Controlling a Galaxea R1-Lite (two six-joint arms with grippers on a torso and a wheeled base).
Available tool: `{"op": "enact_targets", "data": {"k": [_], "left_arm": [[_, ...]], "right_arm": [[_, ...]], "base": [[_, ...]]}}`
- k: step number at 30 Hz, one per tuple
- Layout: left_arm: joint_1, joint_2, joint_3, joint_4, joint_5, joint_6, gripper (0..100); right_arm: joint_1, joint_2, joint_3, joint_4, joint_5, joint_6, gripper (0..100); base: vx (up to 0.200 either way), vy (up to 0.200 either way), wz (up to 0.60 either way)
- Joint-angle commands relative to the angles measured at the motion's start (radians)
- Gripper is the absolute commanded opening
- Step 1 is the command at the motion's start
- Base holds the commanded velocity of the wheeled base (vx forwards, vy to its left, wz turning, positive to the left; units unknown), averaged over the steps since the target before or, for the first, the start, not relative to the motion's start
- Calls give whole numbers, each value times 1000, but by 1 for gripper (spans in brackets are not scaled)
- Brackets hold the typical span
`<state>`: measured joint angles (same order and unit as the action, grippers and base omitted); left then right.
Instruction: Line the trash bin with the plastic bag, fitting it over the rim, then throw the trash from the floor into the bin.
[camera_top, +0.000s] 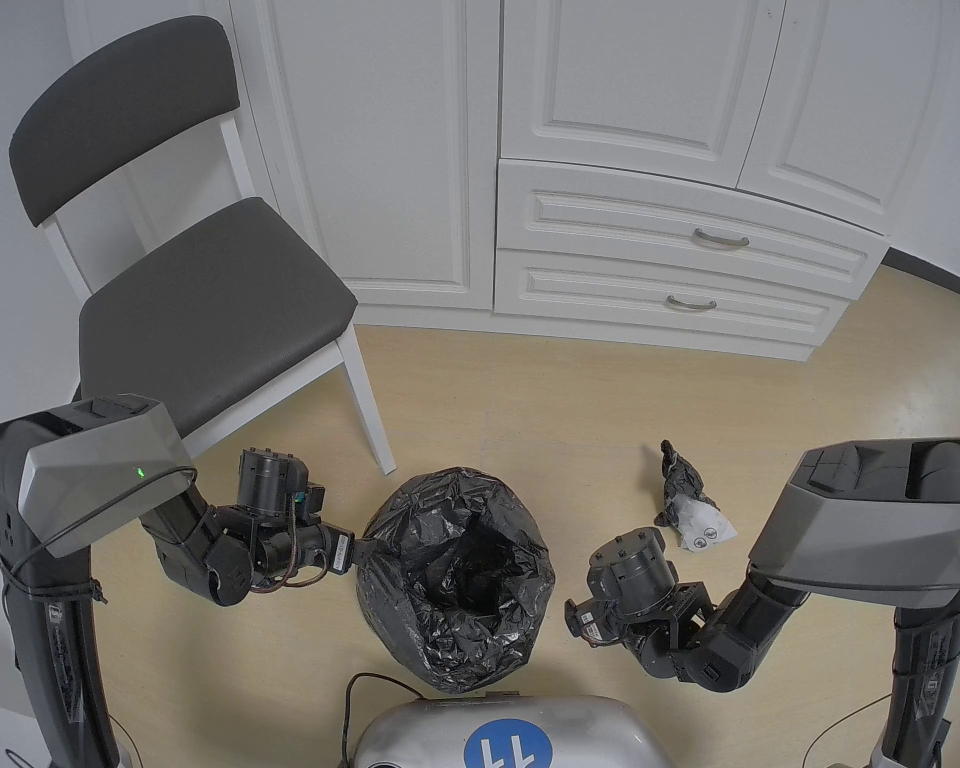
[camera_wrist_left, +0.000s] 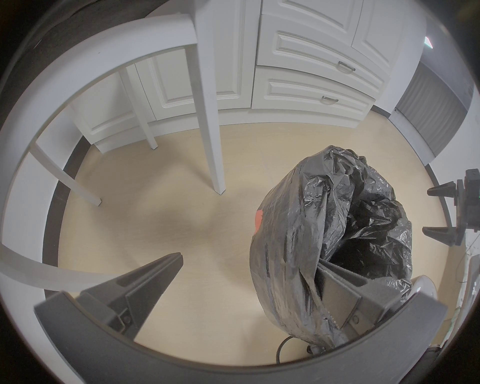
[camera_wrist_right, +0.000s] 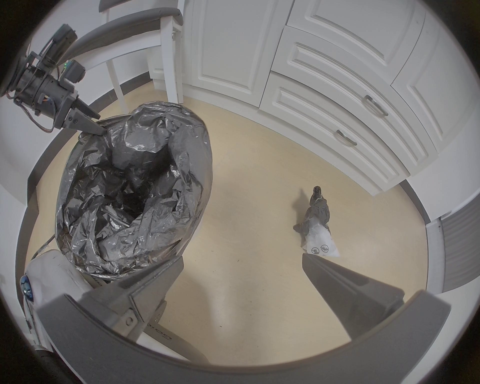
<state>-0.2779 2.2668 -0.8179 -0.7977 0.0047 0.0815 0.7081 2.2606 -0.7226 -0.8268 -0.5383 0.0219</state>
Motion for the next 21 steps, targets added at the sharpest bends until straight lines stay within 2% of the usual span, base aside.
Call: {"op": "enact_targets", "data": {"k": [1,21], "left_arm": [[17,-18,11,0,-12,4,100],[65,36,-7,2,-37,18,100]], "right_arm": [[-2,-6,0,0,0,0,100],[-82,36,-32,-3,3,-23,100]], "base": [[0,0,0],[0,0,0]]}}
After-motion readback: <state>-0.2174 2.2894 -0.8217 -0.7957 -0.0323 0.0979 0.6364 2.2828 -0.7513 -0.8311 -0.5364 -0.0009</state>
